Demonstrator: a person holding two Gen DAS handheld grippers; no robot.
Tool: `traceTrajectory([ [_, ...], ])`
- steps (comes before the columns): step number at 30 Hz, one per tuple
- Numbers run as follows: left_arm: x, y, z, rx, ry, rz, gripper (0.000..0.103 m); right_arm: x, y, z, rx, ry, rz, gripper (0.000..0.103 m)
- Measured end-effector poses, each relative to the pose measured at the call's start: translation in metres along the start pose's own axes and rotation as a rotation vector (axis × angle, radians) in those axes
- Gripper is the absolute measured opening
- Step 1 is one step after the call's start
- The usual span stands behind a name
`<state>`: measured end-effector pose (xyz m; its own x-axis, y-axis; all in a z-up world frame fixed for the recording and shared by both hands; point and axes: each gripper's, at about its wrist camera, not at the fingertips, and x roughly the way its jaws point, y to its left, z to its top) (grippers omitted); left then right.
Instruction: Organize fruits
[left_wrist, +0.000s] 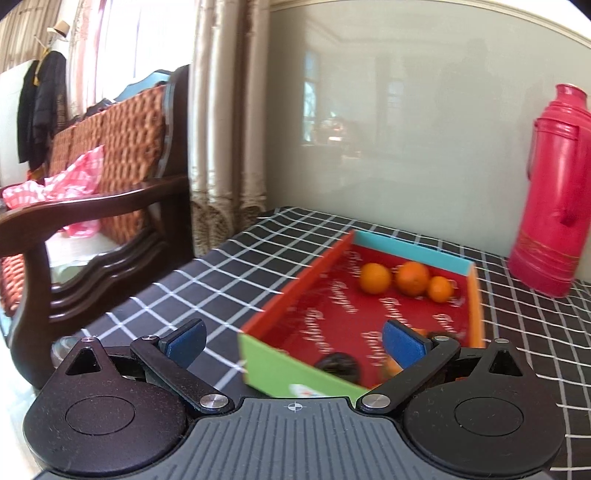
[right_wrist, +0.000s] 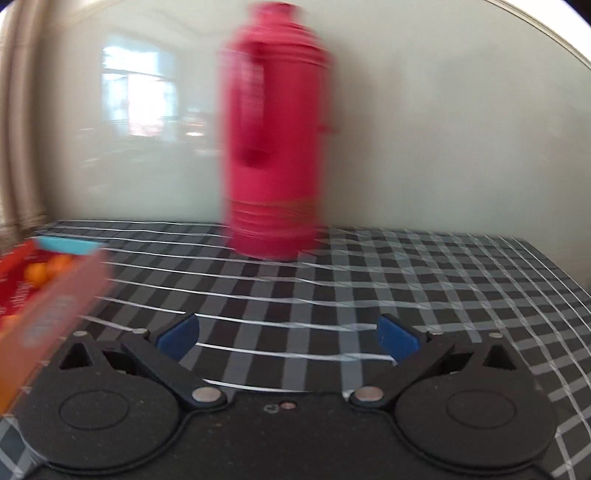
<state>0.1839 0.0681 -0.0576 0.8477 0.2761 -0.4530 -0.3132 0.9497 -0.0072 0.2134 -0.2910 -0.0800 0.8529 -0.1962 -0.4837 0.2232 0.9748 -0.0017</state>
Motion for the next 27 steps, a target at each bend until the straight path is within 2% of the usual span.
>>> traceTrajectory([
  [4,0.000,-0.020,-0.001,0.004,-0.002,-0.027,0.102,0.017,-0.052,-0.006,0.118,0.035,-0.125,0.097],
  [7,0.000,-0.038,-0.002,0.026,-0.010,-0.046,0.103,0.025,-0.078,-0.014,0.188,0.045,-0.186,0.097],
  [11,-0.002,-0.058,-0.004,0.052,-0.017,-0.072,0.103,0.038,-0.088,-0.019,0.163,0.071,-0.238,0.097],
  [16,-0.001,-0.071,-0.005,0.055,-0.012,-0.084,0.103,0.050,-0.093,-0.015,0.152,0.073,-0.219,0.097],
  [19,-0.001,-0.074,-0.006,0.066,-0.011,-0.086,0.103,0.062,-0.093,-0.012,0.133,0.105,-0.196,0.097],
  [22,-0.003,-0.070,-0.006,0.069,-0.022,-0.079,0.103,0.079,-0.087,-0.010,0.101,0.187,-0.179,0.097],
  [27,-0.001,-0.053,-0.002,0.056,-0.034,-0.047,0.103,0.085,-0.087,-0.009,0.104,0.191,-0.181,0.098],
])
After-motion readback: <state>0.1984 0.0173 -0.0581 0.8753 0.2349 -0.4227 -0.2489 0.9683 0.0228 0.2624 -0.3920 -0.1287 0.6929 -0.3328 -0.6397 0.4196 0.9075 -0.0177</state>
